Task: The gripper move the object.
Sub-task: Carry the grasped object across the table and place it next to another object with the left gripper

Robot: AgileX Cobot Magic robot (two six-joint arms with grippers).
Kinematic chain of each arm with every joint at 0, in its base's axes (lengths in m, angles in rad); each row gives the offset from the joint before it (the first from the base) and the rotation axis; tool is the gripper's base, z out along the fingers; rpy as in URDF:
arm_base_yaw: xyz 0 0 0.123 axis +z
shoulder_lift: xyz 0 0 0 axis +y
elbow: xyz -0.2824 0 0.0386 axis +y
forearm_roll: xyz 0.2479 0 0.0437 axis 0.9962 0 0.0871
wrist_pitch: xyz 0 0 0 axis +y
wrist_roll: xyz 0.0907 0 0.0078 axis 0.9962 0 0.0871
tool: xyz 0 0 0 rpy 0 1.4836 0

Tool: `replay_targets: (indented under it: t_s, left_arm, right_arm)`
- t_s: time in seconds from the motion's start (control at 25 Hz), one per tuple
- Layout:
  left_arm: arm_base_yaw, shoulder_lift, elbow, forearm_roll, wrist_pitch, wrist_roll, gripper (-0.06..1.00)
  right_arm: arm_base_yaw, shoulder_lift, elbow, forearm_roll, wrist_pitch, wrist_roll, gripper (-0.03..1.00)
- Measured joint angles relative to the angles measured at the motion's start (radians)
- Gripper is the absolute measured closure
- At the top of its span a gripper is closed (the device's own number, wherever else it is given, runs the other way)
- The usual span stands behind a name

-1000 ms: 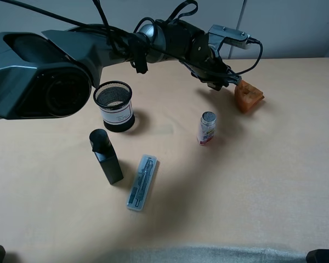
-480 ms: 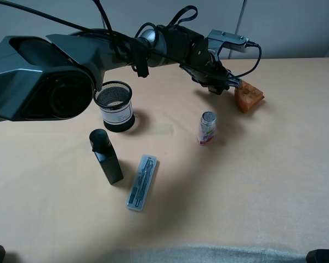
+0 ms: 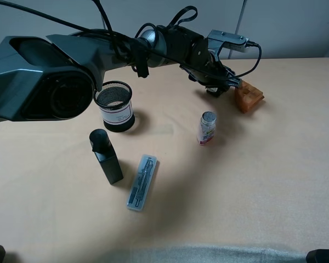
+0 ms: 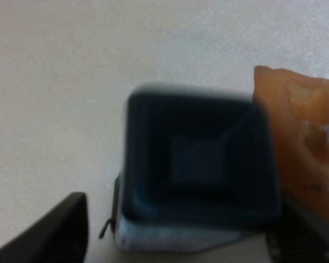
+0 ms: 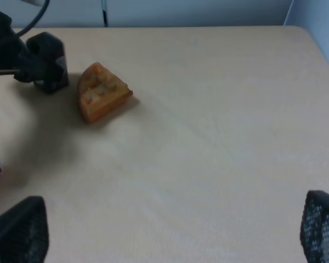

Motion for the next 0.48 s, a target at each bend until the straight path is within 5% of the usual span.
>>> replay_targets:
  t_s: [0.48]
  left_arm:
    - [0.0, 0.0, 0.0, 0.0, -0.003, 0.0, 0.16]
  right_arm:
    - [0.0, 0.0, 0.0, 0.0, 0.0, 0.0, 0.28]
